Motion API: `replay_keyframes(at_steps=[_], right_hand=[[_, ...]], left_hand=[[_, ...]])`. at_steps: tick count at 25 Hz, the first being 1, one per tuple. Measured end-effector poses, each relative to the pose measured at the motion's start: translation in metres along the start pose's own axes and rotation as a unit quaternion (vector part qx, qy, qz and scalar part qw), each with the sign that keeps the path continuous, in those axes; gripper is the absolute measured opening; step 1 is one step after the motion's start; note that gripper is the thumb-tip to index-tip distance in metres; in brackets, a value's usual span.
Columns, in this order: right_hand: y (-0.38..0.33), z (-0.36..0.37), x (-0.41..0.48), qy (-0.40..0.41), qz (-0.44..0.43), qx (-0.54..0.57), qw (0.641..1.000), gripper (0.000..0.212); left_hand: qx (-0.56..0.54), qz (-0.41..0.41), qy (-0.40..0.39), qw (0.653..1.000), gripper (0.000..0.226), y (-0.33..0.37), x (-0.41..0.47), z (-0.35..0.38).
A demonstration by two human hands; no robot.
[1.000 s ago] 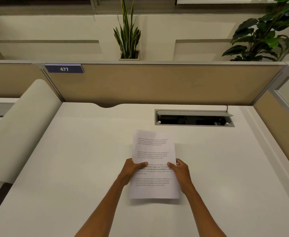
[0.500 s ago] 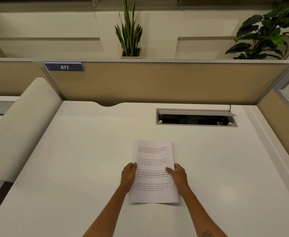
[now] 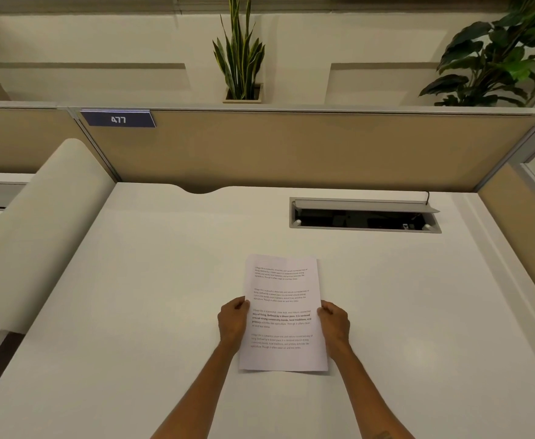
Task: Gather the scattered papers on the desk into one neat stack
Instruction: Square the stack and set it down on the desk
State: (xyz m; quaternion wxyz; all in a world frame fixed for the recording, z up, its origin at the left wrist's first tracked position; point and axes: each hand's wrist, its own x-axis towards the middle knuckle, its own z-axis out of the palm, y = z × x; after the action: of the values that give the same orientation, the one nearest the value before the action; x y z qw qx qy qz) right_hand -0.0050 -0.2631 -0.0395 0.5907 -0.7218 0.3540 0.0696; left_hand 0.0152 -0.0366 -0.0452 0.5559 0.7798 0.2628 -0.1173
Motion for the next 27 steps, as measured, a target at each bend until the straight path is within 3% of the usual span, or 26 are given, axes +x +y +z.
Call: replay_keyframes(at_steps=[7,14,27], right_hand=[[-0.022,0.008,0.003,0.076,-0.003,-0.034,0.997,0.017],[-0.072,0.029,0.026,0.032,-0.027,0.018,0.999,0.02],[-0.141,0.089,0.096,0.009,-0.06,0.022,0.998,0.019]], left_hand=[[-0.021,0.018,0.044,0.999,0.03,0.019,0.009,-0.013],[-0.062,0.034,0.08,0.994,0.027,0.074,0.041,-0.039],[-0.022,0.079,0.118,0.99,0.032,0.129,0.129,-0.051]])
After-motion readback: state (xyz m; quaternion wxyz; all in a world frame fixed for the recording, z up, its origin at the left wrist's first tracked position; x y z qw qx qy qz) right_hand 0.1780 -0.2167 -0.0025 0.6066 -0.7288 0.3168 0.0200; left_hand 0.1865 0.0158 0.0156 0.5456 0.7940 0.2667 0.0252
